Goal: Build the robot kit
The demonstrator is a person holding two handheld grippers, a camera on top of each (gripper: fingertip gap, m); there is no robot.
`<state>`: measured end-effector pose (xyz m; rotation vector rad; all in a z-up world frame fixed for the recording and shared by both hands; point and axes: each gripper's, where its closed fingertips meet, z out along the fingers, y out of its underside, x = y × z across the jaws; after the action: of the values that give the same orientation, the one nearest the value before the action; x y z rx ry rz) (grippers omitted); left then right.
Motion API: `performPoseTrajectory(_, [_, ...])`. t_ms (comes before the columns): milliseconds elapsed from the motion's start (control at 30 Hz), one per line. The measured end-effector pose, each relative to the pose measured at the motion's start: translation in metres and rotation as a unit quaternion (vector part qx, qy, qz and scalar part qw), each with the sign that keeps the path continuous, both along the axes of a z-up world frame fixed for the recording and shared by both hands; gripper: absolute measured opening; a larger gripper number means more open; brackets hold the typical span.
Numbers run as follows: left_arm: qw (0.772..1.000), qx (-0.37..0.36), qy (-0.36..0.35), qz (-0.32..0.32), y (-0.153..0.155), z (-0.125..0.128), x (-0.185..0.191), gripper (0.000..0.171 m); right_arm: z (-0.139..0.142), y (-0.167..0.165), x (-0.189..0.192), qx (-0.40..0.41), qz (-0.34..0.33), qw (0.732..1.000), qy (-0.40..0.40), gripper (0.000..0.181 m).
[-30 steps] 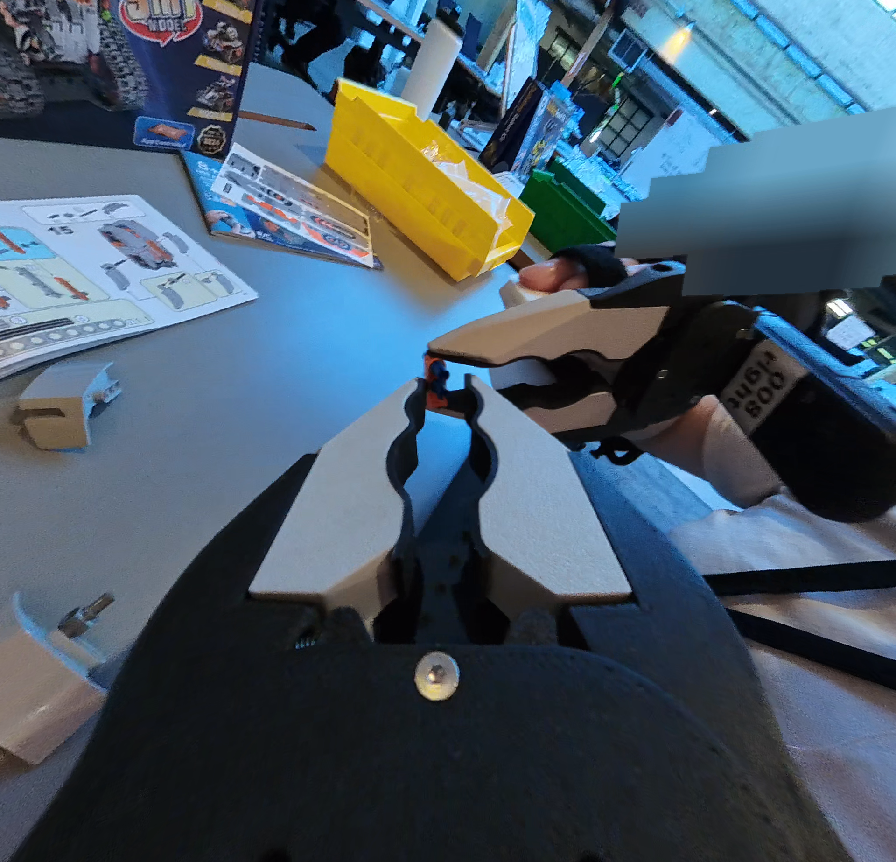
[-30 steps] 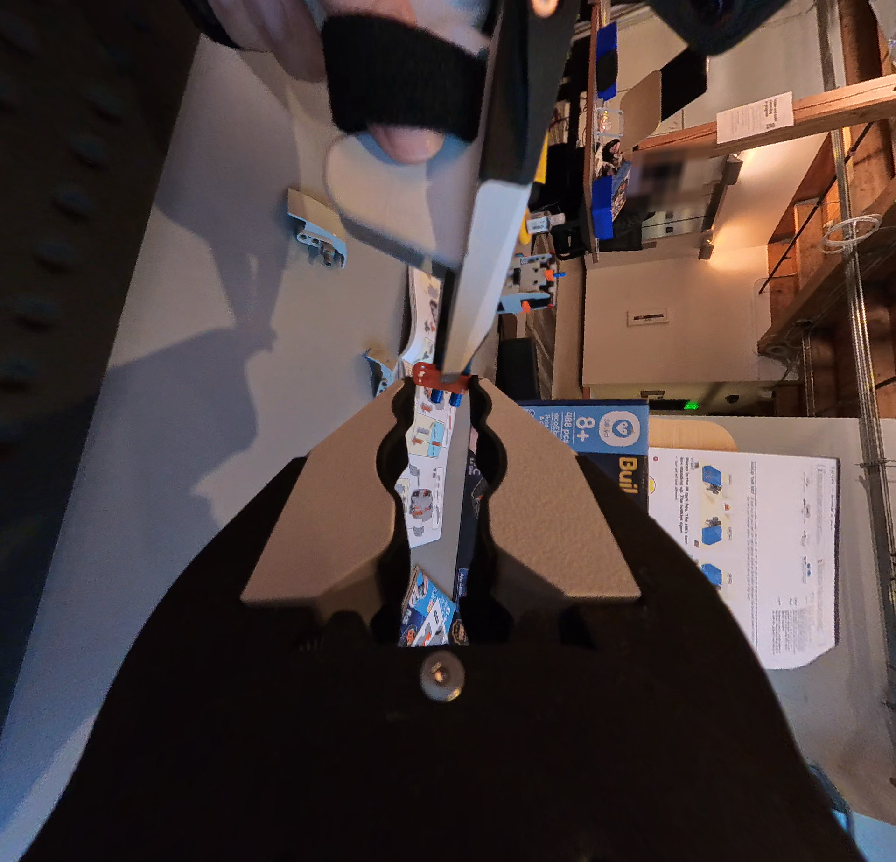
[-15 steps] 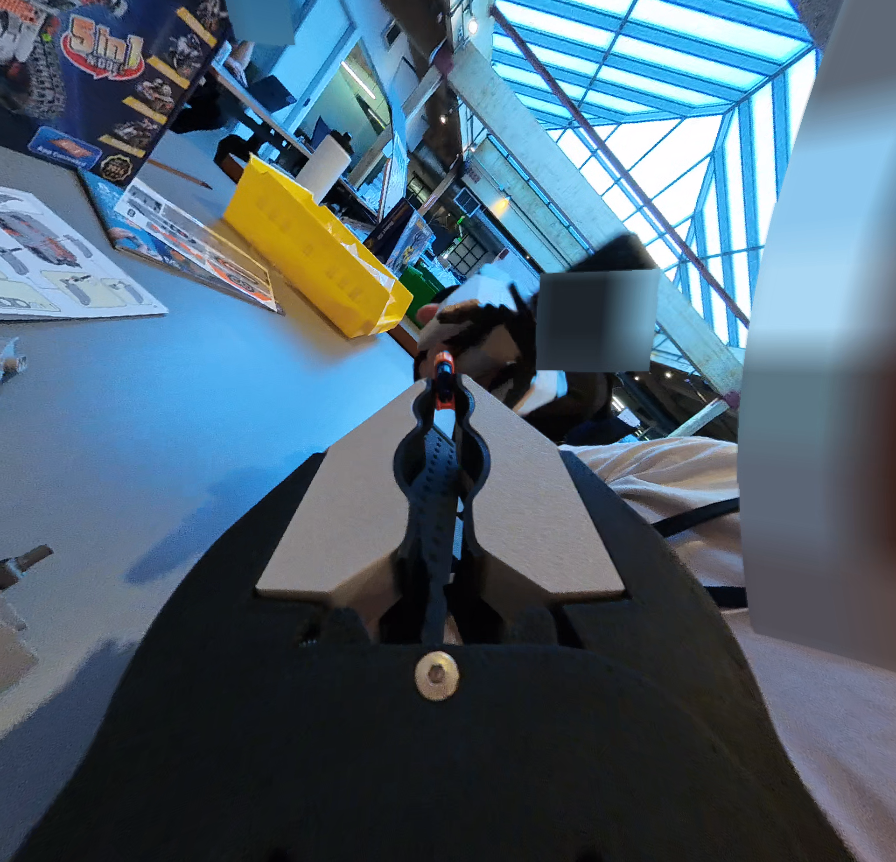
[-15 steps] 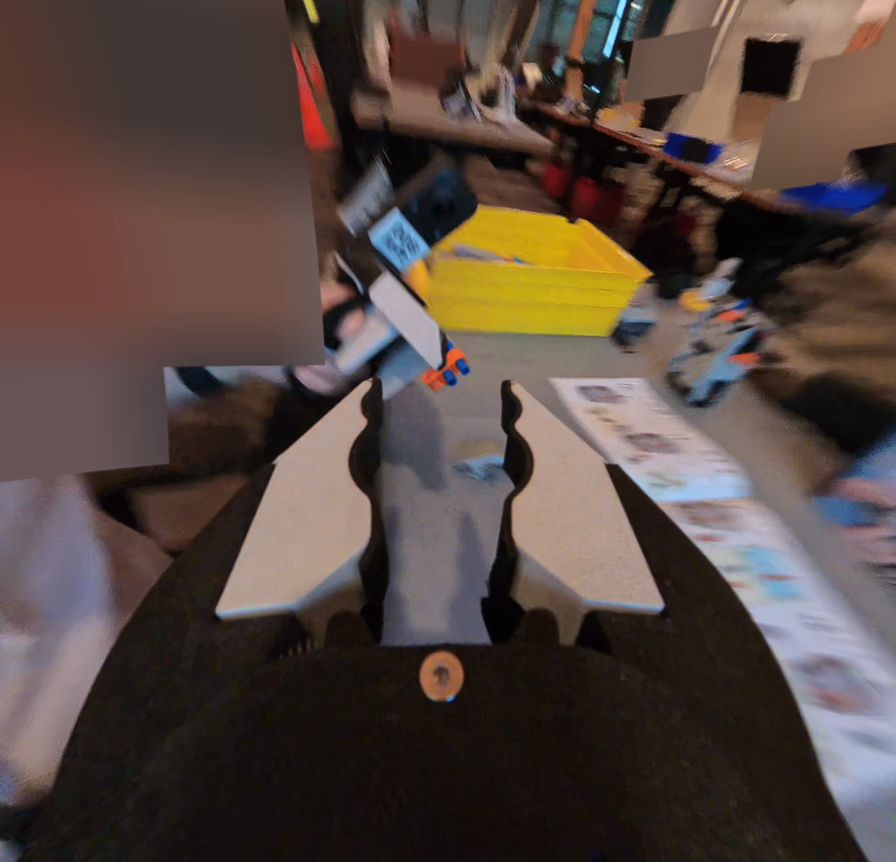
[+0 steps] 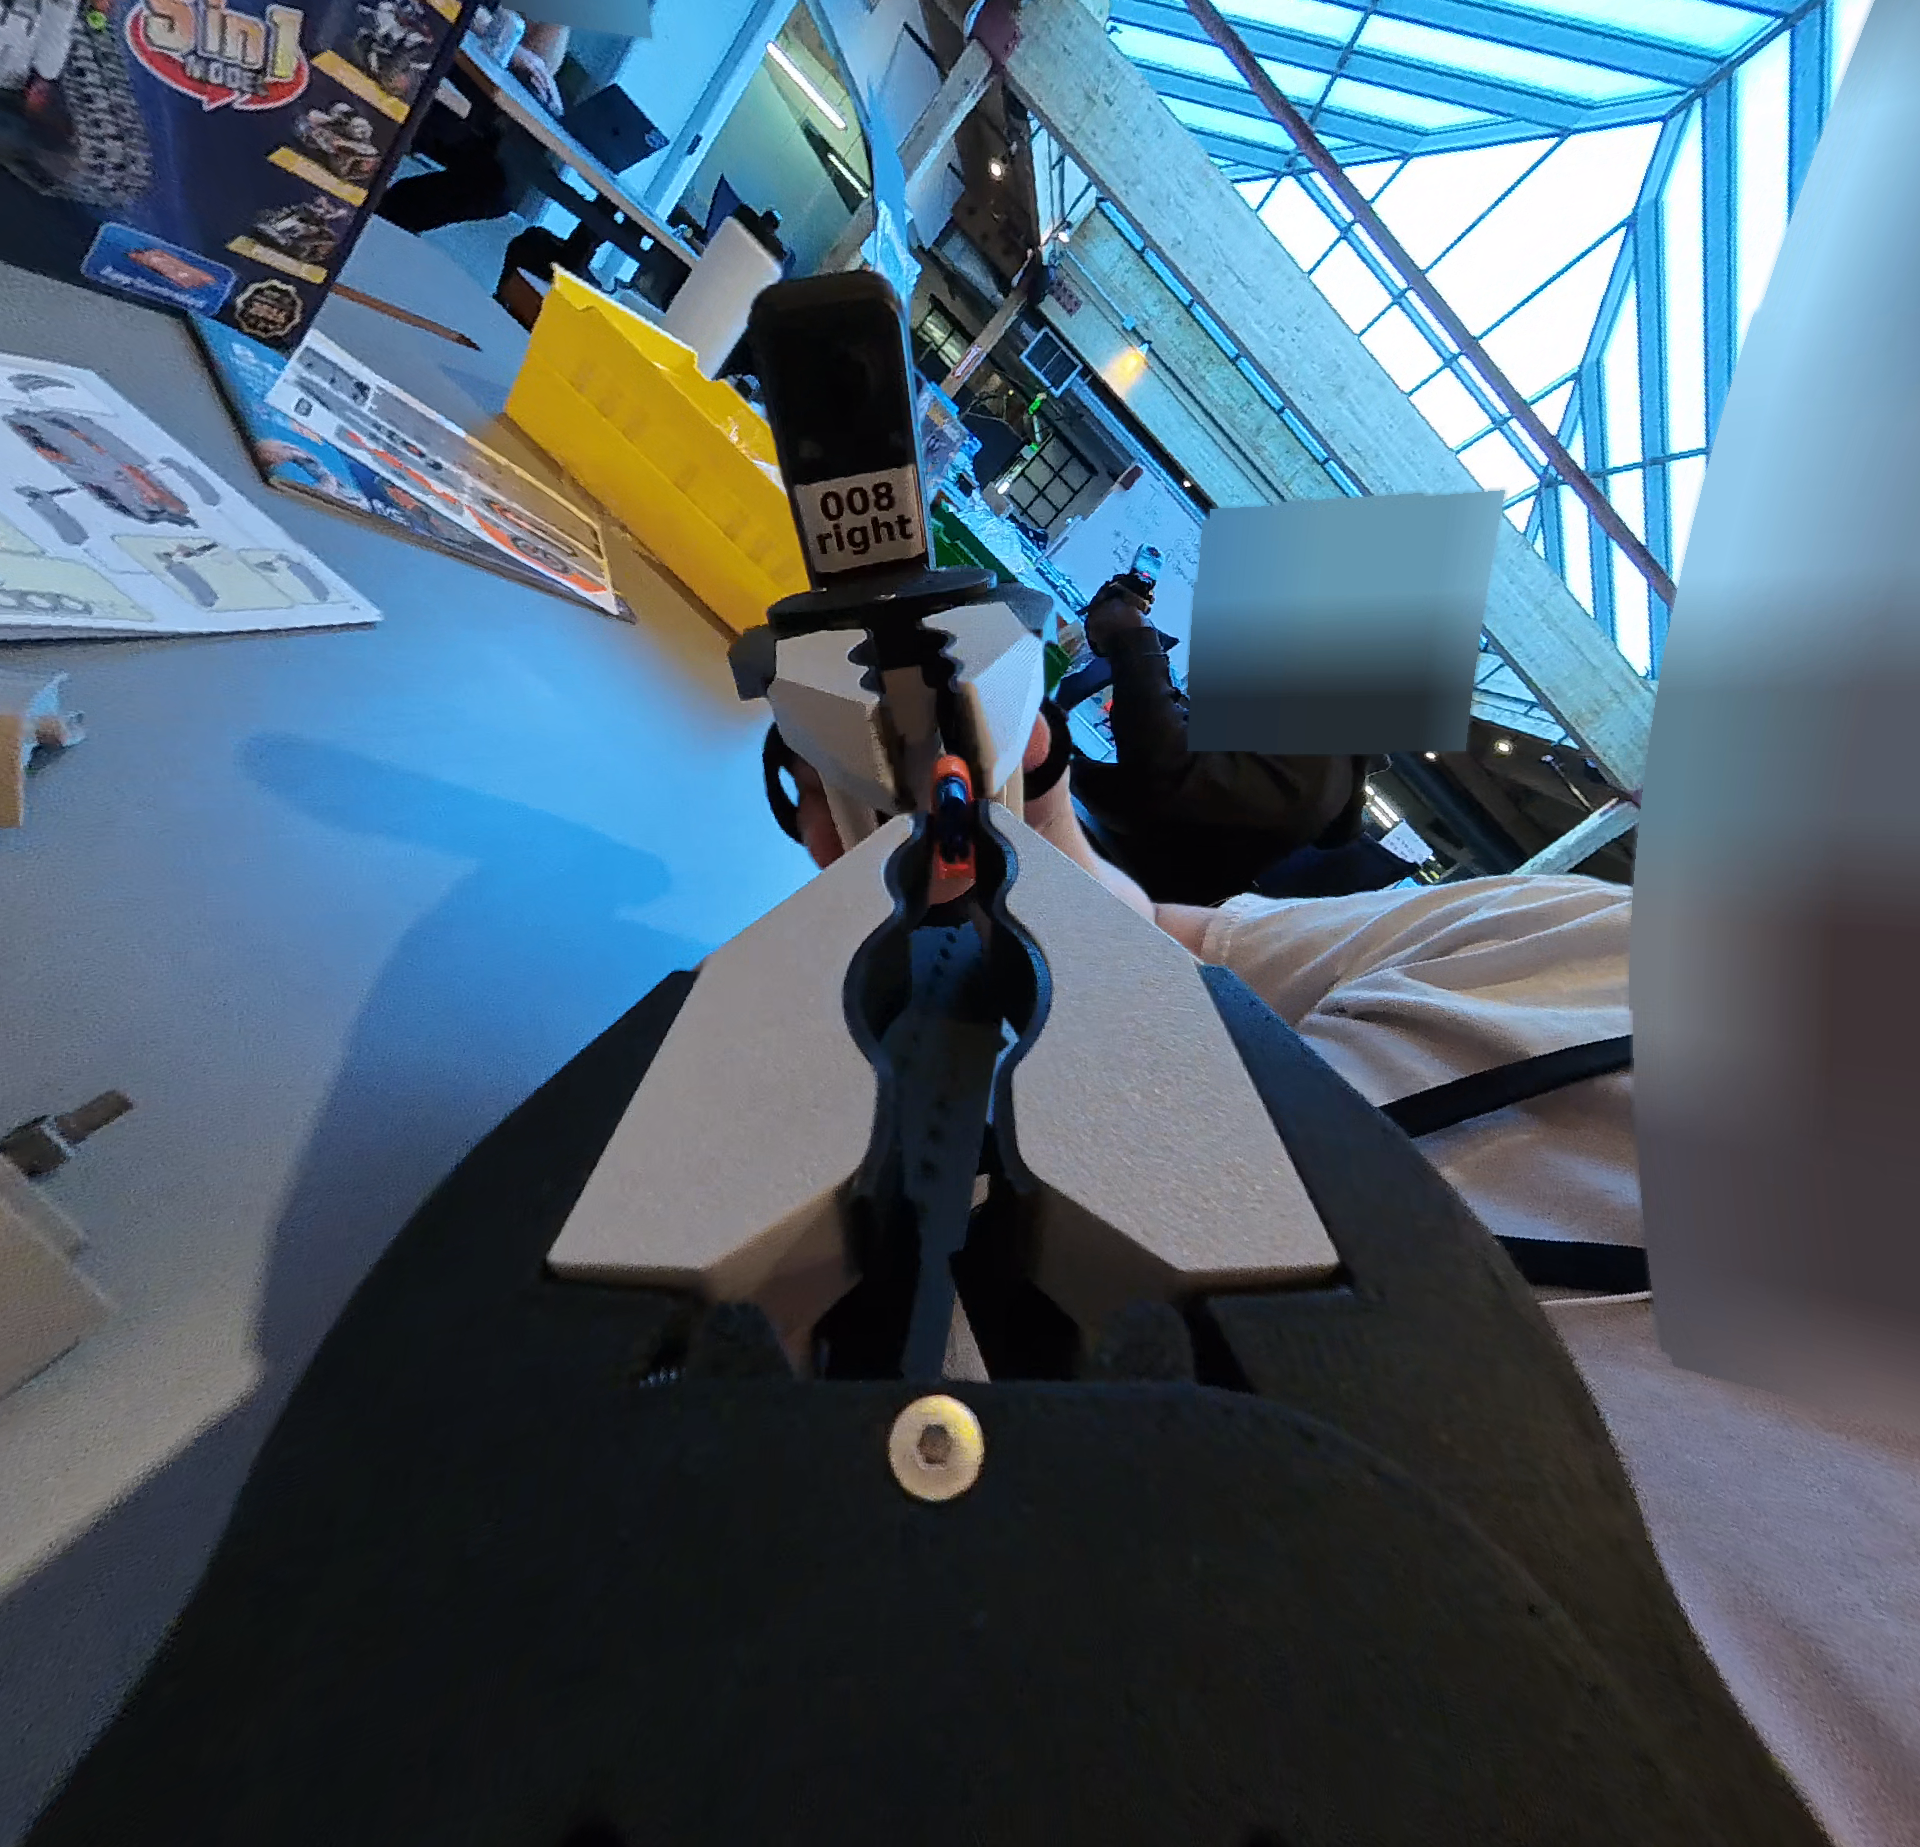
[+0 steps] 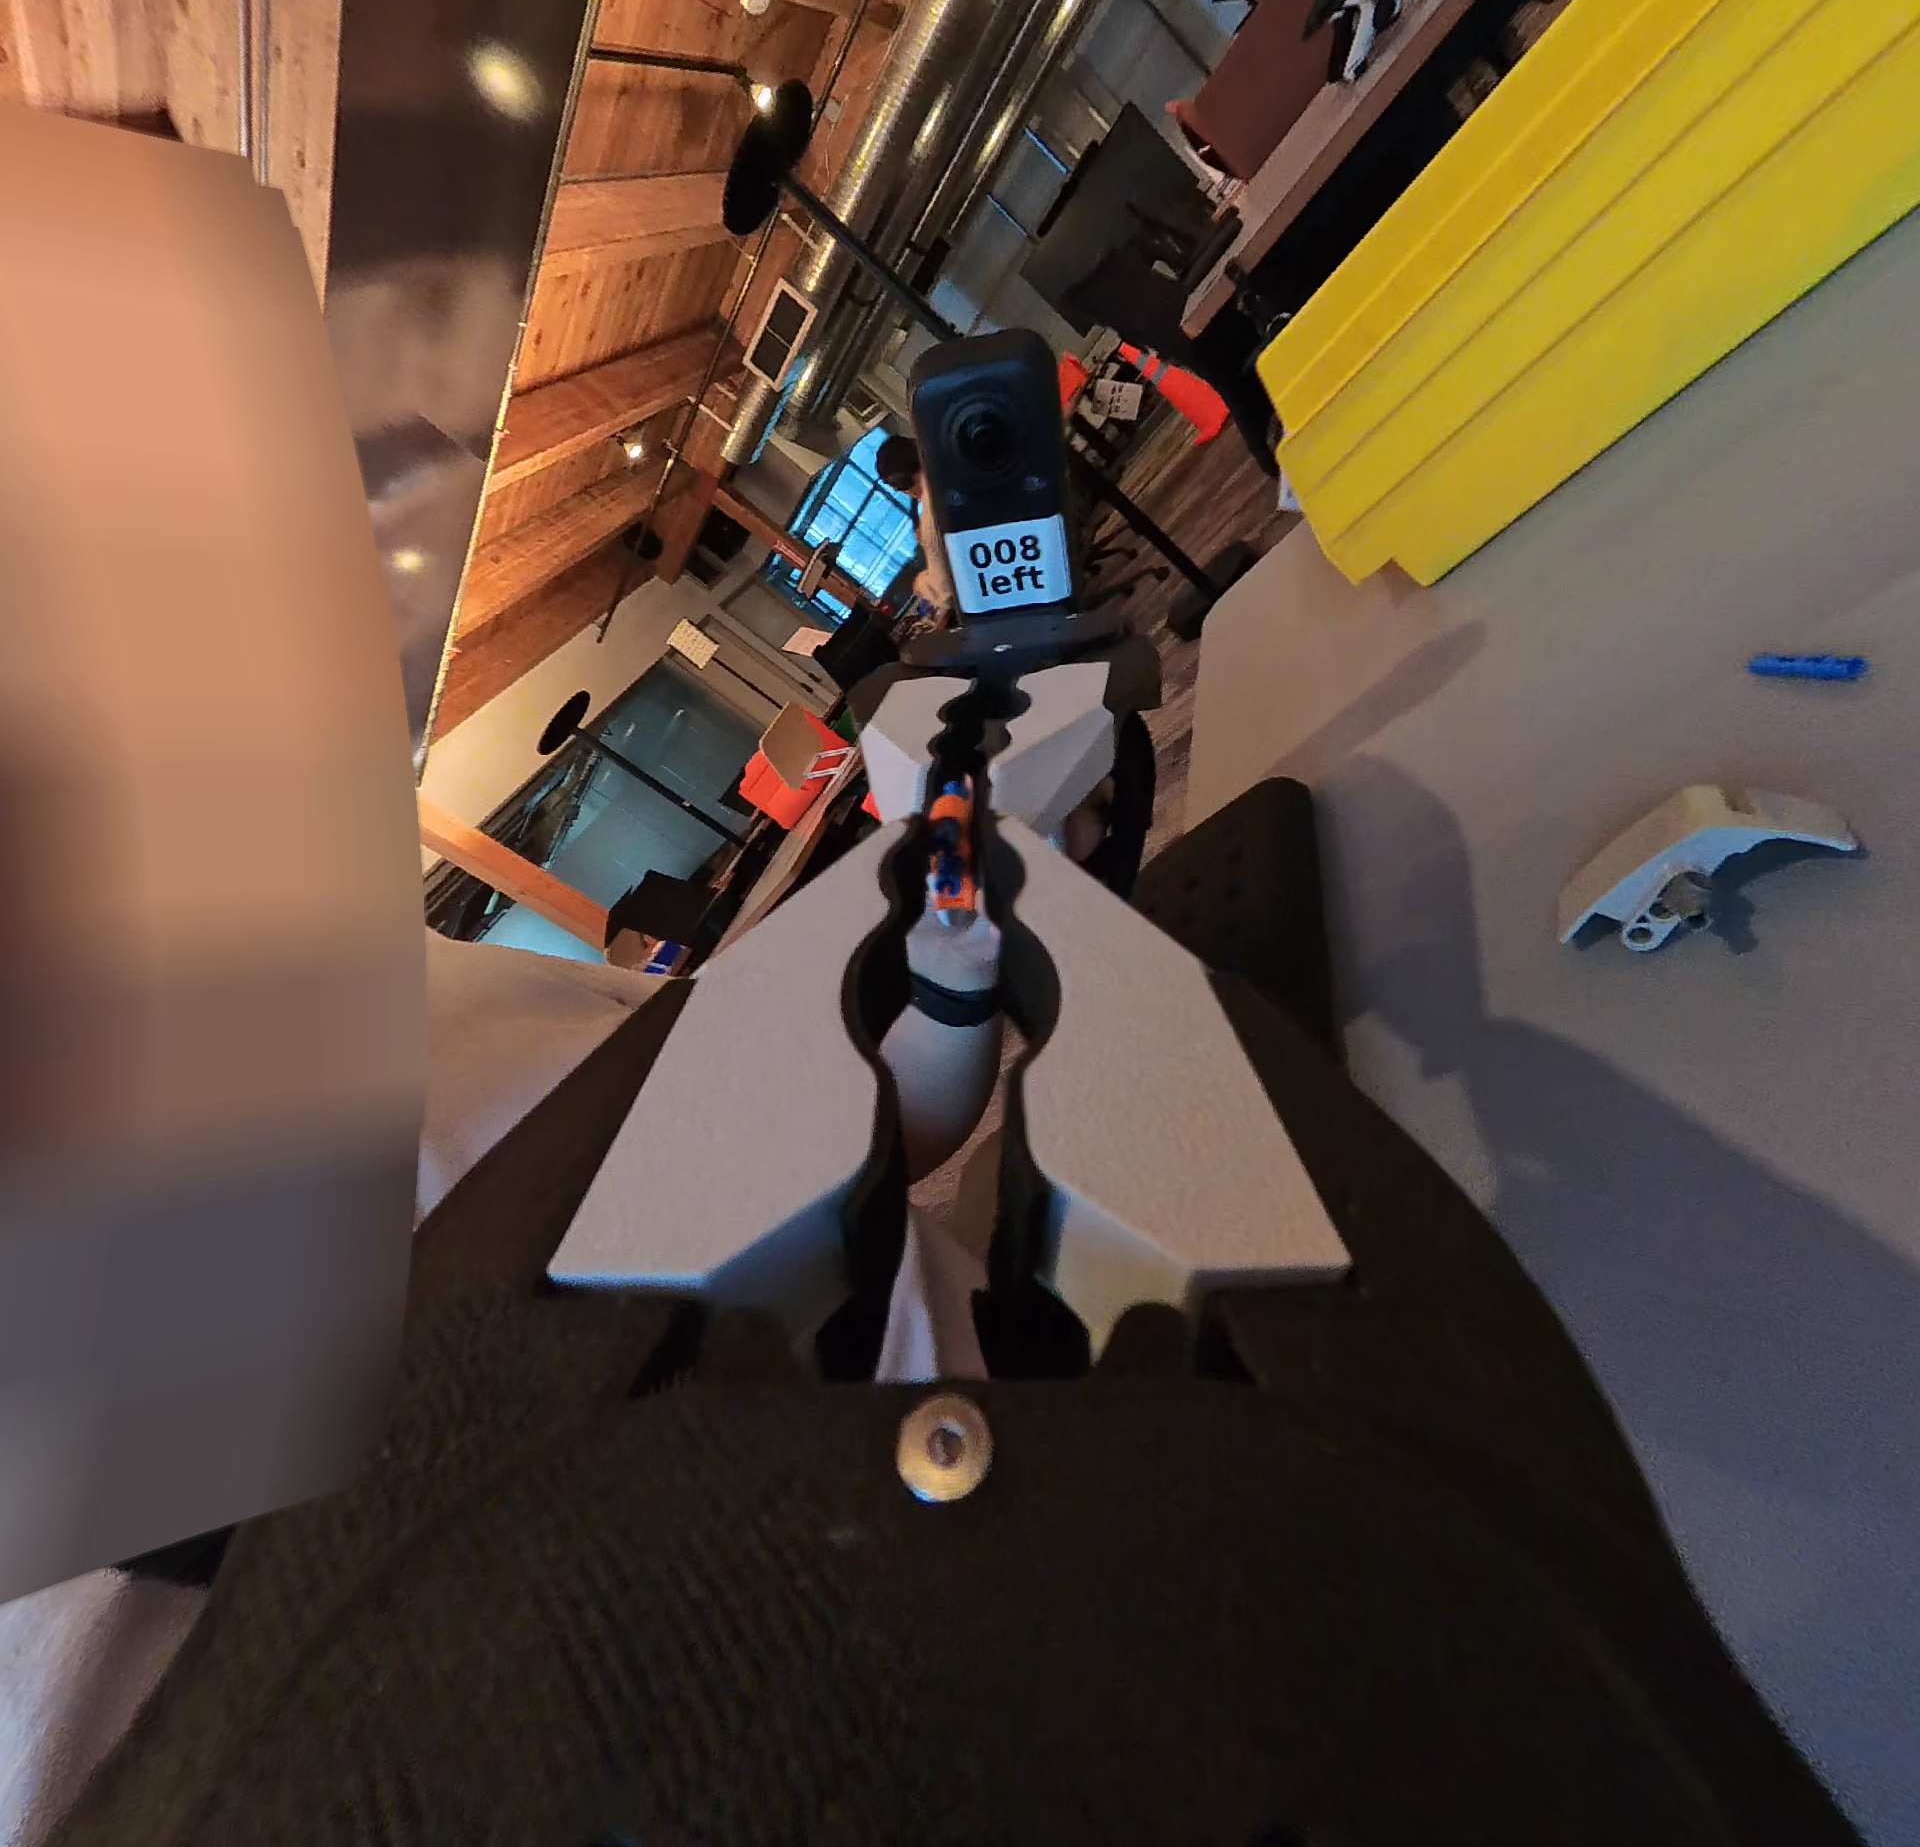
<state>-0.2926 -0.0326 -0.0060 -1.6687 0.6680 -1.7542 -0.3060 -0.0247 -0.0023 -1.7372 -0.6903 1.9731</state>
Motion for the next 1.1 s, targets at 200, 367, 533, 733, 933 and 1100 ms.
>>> performPoseTrajectory(200, [0.999, 0.042, 0.009, 0.006, -0.001, 0.0, -0.004, 0.034, 0.0, 0.008, 0.003, -0.056, -0.005, 0.998, 0.029, 0.005])
performPoseTrajectory(367, [0.929, 0.29, 0.206, 0.101, 0.013, -0.024, -0.013, 0.061, -0.008, 0.01, 0.003, -0.092, 0.001, 0.996, 0.015, 0.005])
performPoseTrajectory(533, [0.842, 0.458, 0.269, 0.099, 0.008, -0.021, -0.004, 0.029, -0.016, 0.005, -0.001, -0.108, 0.022, 0.994, -0.01, 0.006])
performPoseTrajectory(733, [0.821, 0.487, 0.29, 0.074, 0.008, -0.029, 0.004, 0.024, -0.02, 0.004, 0.001, -0.111, 0.032, 0.993, -0.026, 0.006])
performPoseTrajectory(933, [0.831, 0.477, 0.278, 0.073, 0.005, -0.029, 0.006, 0.022, -0.018, -0.002, 0.002, -0.079, 0.042, 0.996, -0.016, 0.017])
performPoseTrajectory(1100, [0.825, 0.482, 0.287, 0.071, 0.004, -0.031, 0.007, 0.022, -0.023, -0.003, 0.0, -0.065, 0.036, 0.997, -0.028, 0.006])
